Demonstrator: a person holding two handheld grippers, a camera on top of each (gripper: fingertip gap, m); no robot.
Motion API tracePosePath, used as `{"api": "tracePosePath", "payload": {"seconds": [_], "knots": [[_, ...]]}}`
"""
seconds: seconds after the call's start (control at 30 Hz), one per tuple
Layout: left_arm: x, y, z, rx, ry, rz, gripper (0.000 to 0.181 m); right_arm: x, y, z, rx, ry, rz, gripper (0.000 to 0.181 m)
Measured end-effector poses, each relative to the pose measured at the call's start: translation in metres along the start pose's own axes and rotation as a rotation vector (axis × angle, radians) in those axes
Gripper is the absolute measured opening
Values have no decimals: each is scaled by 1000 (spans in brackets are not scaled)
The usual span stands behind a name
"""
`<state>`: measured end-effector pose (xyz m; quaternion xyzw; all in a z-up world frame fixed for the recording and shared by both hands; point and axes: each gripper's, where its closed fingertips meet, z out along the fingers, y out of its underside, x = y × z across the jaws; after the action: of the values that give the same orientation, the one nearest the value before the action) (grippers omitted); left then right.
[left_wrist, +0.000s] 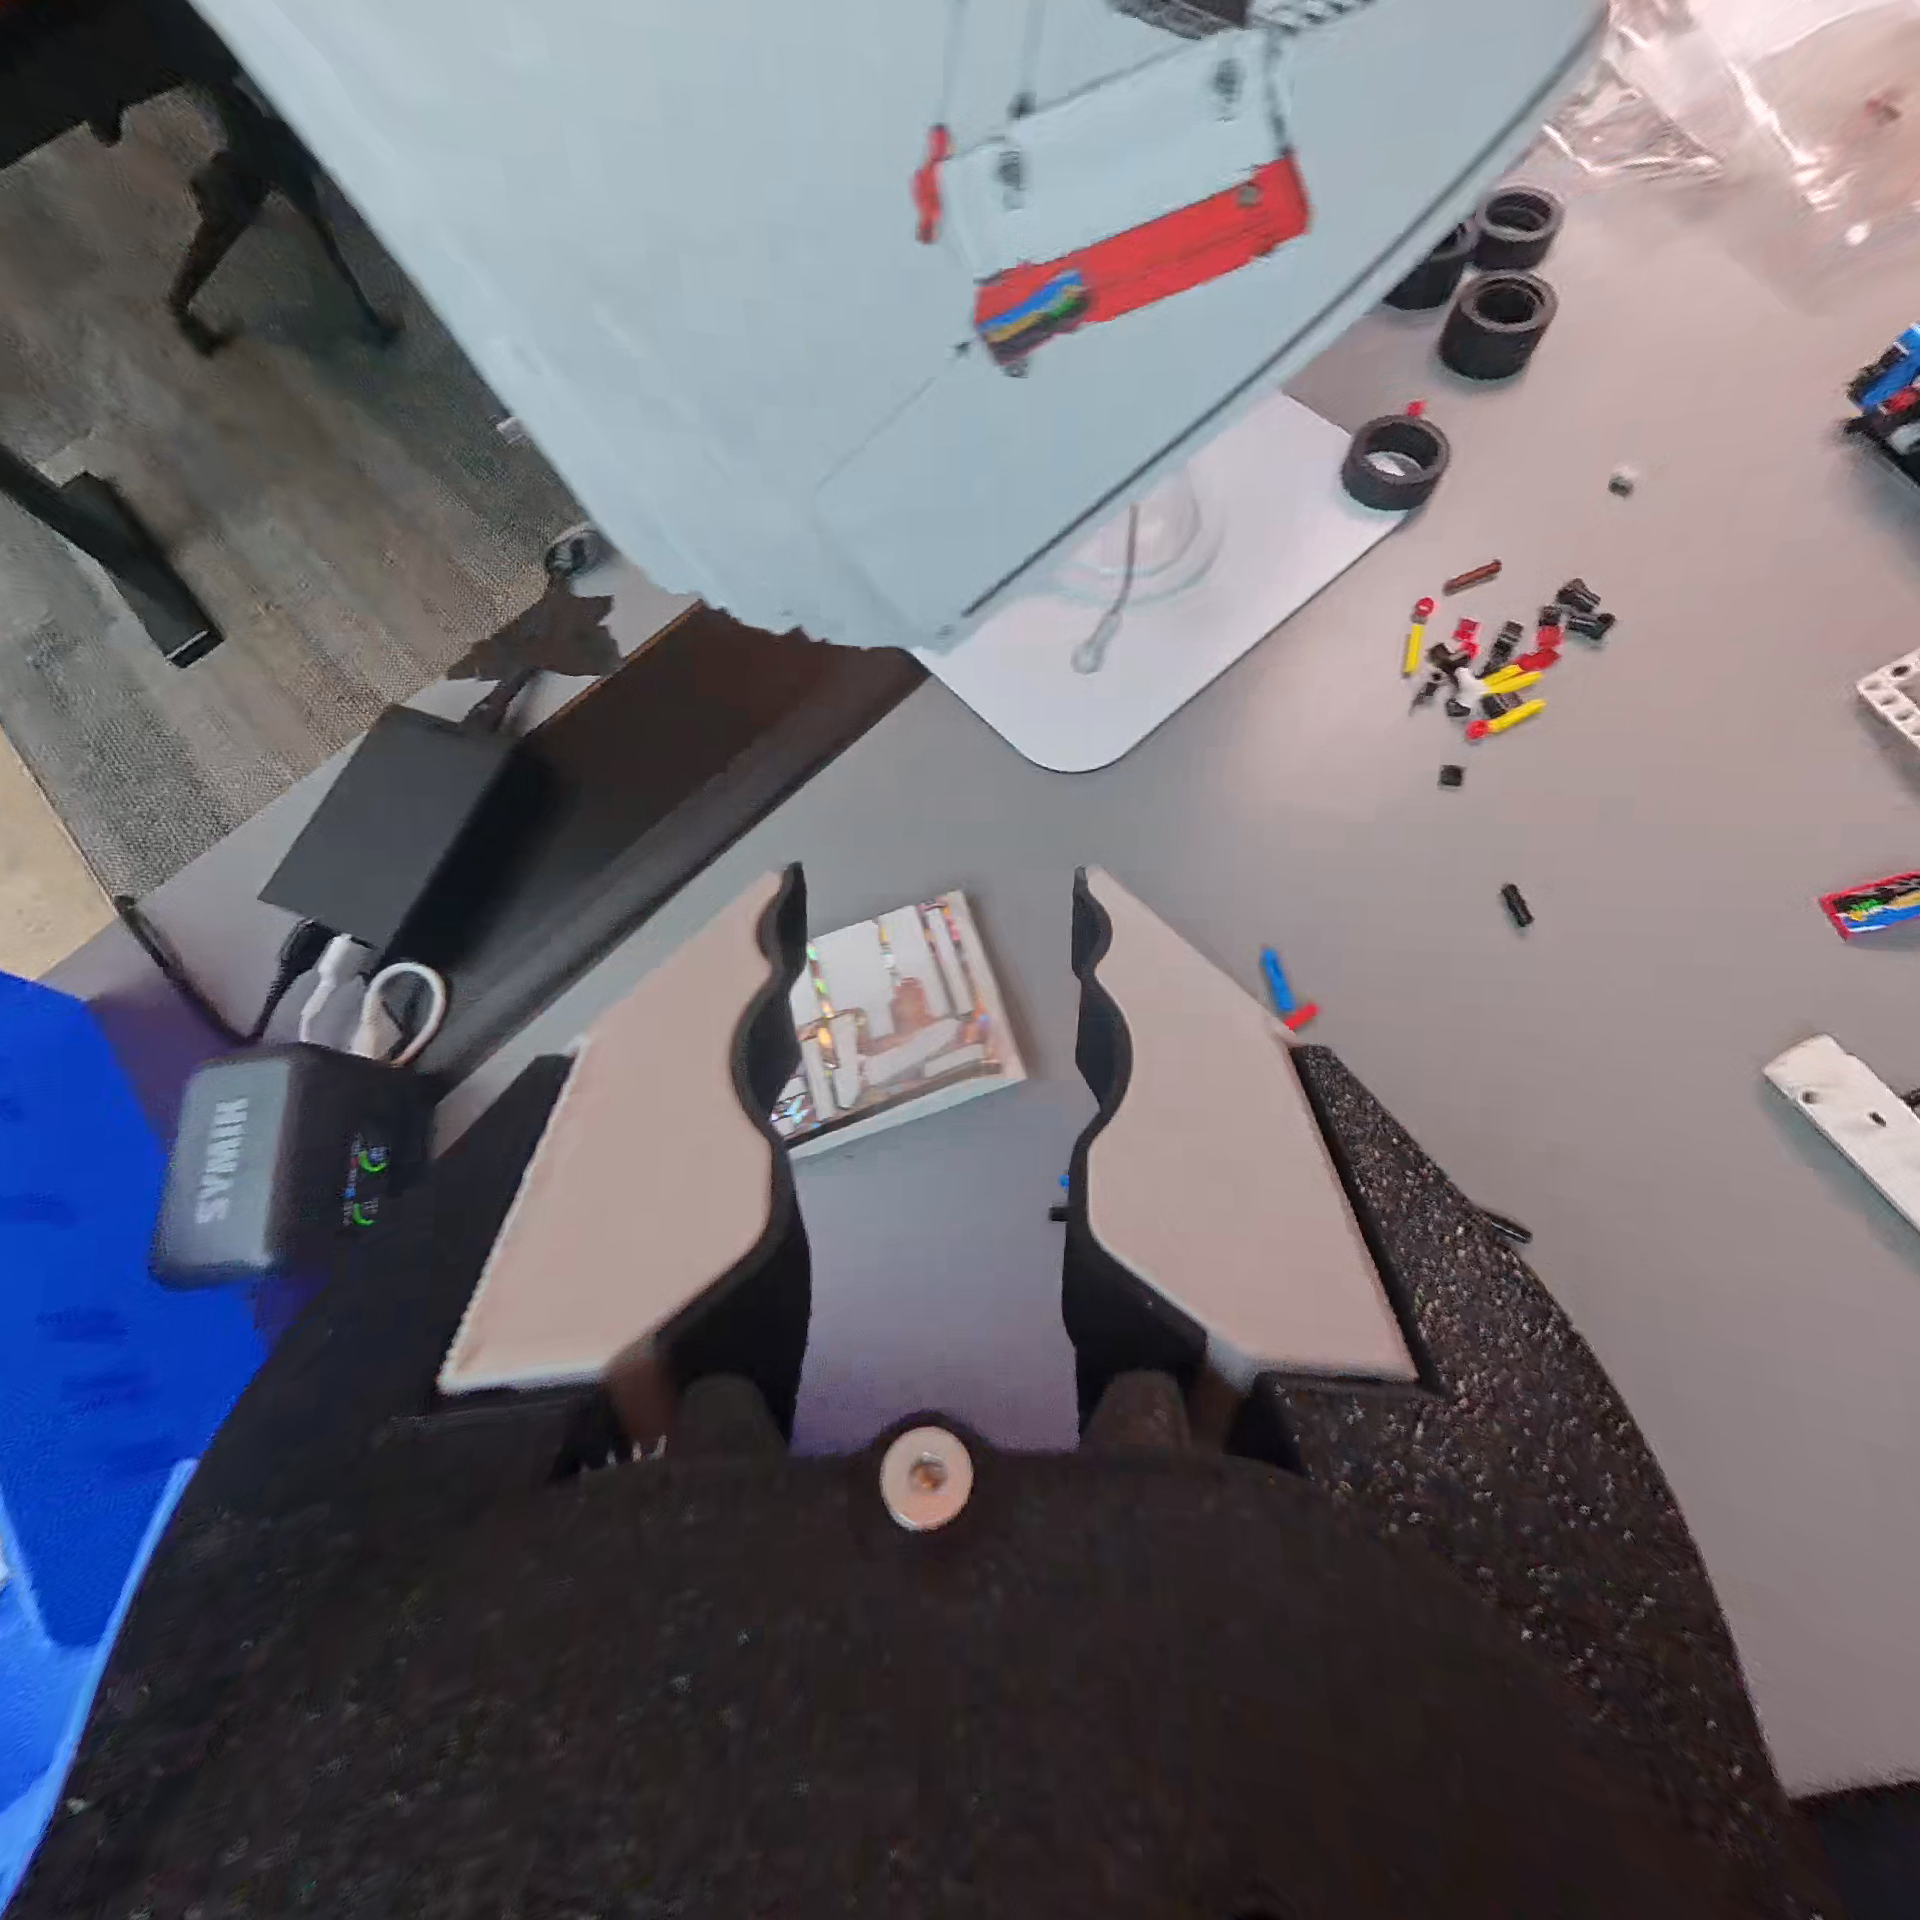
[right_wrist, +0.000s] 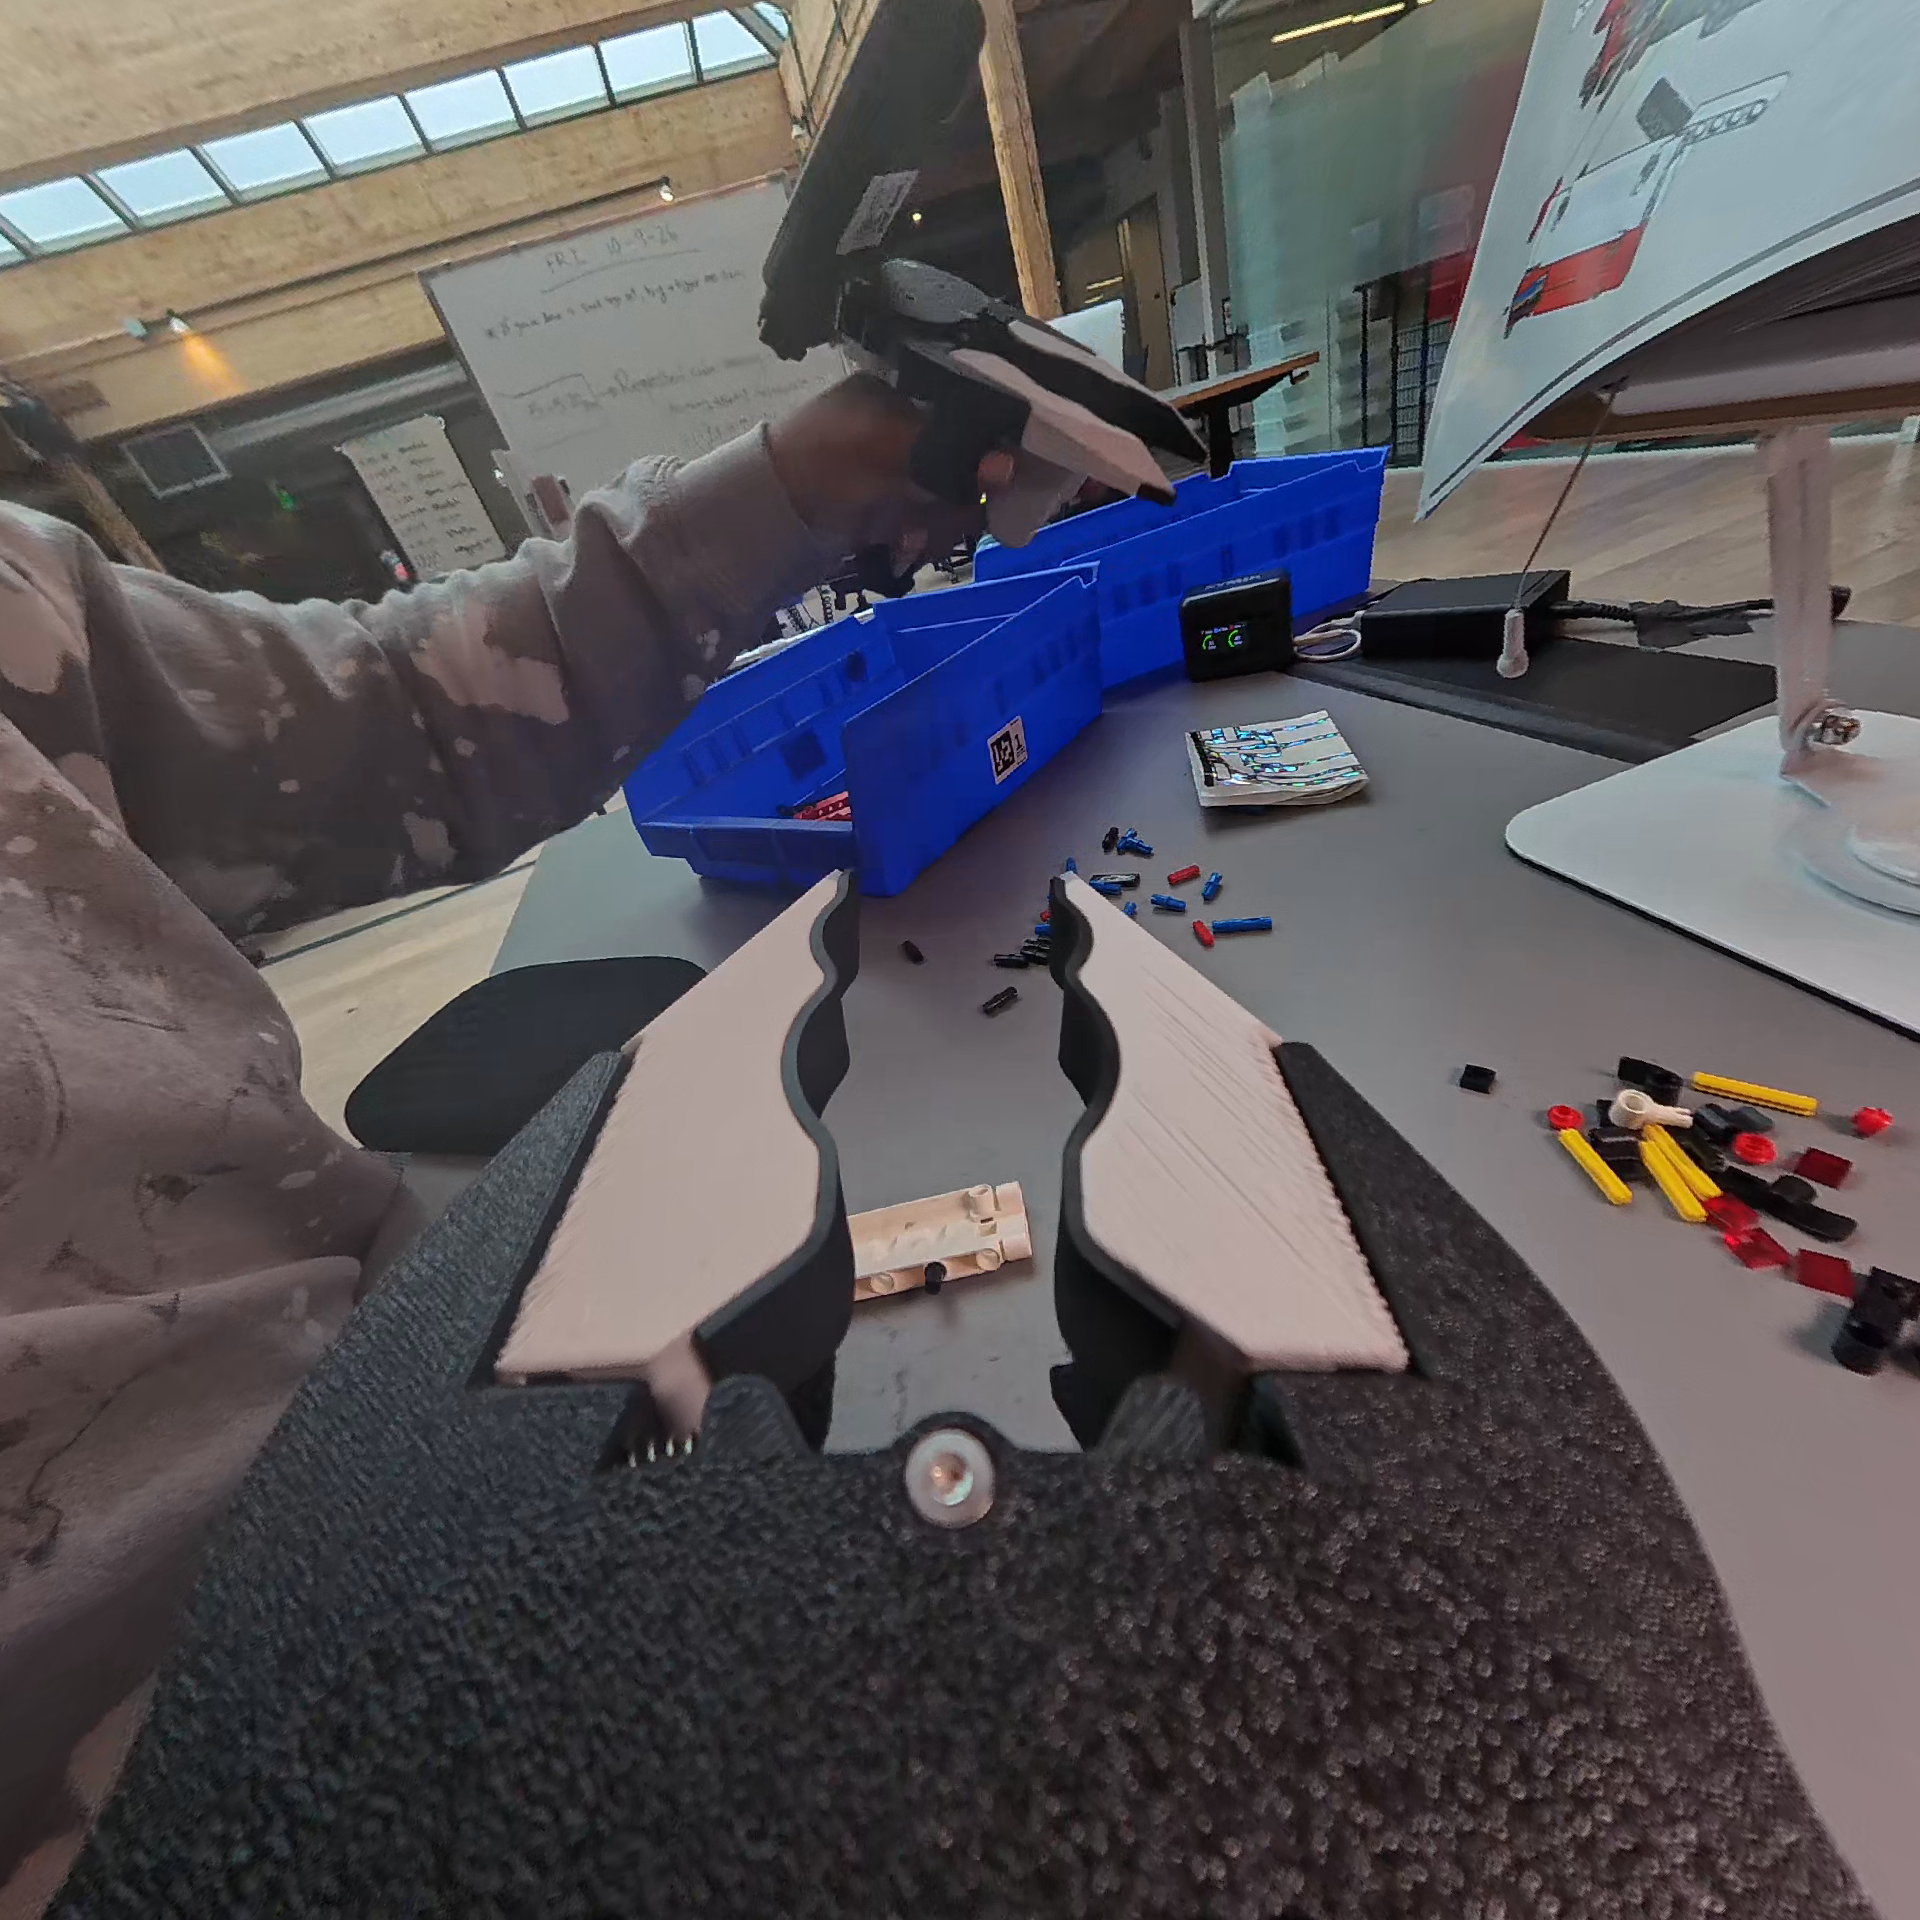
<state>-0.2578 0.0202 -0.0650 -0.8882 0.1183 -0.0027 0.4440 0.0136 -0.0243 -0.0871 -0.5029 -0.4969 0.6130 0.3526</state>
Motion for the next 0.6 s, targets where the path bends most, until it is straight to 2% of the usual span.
{"api": "tracePosePath", "payload": {"seconds": [0.03, 0.1, 0.2, 0.3, 0.43, 0.47, 0.5, 0.6], "knots": [[15, 6, 2, -20, 8, 23, 49, -1, 0, 1, -1, -2, 0, 36], [33, 30, 16, -146, 8, 80, 49, -3, 1, 2, -2, -7, 1, 36], [34, 76, 41, -425, -19, 192, 52, -5, 3, 4, -9, -10, -8, 36], [22, 106, 62, -602, -32, 279, 50, -4, 4, 3, -18, 6, -34, 36], [2, 125, 77, -728, -81, 395, 42, -1, 2, 0, -10, 21, -38, 36], [1, 127, 79, -743, -77, 415, 33, 0, 1, 0, -8, 23, -37, 36], [0, 129, 80, -751, -74, 424, 15, 0, 1, -1, -7, 24, -35, 36], [-8, 126, 78, -755, -104, 437, 8, 0, 0, -2, -5, 22, -33, 36]]}}
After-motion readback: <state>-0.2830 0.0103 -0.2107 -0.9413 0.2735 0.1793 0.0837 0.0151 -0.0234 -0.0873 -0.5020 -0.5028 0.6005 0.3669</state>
